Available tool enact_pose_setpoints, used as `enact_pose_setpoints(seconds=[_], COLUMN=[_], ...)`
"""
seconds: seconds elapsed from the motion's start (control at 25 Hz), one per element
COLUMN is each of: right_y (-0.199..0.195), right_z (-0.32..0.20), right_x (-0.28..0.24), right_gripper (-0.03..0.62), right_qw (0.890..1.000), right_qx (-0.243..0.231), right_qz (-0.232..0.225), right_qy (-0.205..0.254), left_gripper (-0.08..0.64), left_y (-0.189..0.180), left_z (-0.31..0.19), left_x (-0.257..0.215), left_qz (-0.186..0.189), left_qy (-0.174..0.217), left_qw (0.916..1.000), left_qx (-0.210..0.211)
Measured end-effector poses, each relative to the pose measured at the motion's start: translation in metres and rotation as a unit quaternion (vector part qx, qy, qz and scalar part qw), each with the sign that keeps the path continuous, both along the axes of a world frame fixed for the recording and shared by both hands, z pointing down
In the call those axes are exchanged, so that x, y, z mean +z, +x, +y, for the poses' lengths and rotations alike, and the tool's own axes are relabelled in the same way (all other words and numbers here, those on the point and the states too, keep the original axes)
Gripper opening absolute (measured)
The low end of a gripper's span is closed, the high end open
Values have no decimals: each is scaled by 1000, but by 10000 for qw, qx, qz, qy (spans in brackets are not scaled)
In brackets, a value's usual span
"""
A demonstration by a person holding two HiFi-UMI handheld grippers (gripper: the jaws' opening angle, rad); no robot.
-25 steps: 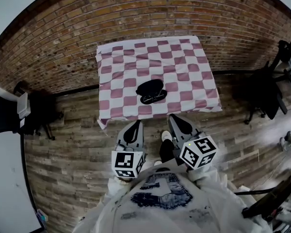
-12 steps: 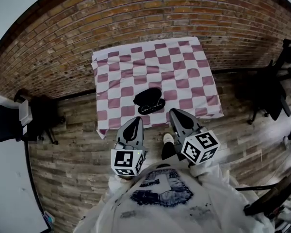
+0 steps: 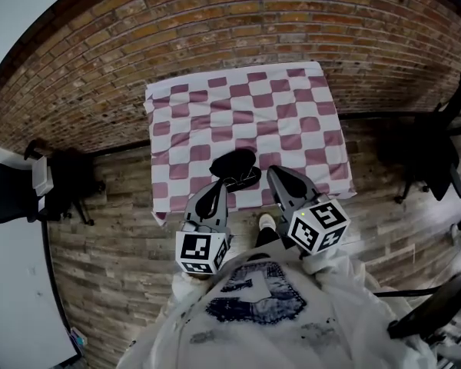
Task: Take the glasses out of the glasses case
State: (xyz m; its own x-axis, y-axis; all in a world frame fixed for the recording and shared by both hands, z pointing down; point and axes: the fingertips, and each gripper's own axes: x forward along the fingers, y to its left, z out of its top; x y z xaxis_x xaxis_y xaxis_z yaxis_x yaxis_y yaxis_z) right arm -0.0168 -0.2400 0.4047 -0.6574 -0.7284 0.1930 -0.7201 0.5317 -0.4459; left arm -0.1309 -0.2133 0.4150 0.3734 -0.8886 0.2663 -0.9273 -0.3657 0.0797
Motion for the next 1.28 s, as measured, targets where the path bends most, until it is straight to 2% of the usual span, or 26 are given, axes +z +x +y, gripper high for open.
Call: enact_pose_setpoints(seconds=[0.52,0.64,0.84,1.28], right_y=[25,26,27,42], right_z=[-48,-50,-54,-58], right_x=[14,19,21,27], right_gripper=[14,14,14,14], right_qw=[9999,9998,9997,9996], right_qx=[-108,-140,-165,-59], right_qz=[-34,-54,-80,-112], right_qy=[-75,-120,-147,-249], left_gripper=[8,9,9,26], left_y=[13,13,13,21], left_z=[-44,-46,-48,-56], left_x=[18,24,40,60], left_qz=[-237,-323,-495,-733], left_qy=[-244,-310,-668,-818], left_qw=[9993,9990,9965,9934], left_qx=[-121,-47,63,315])
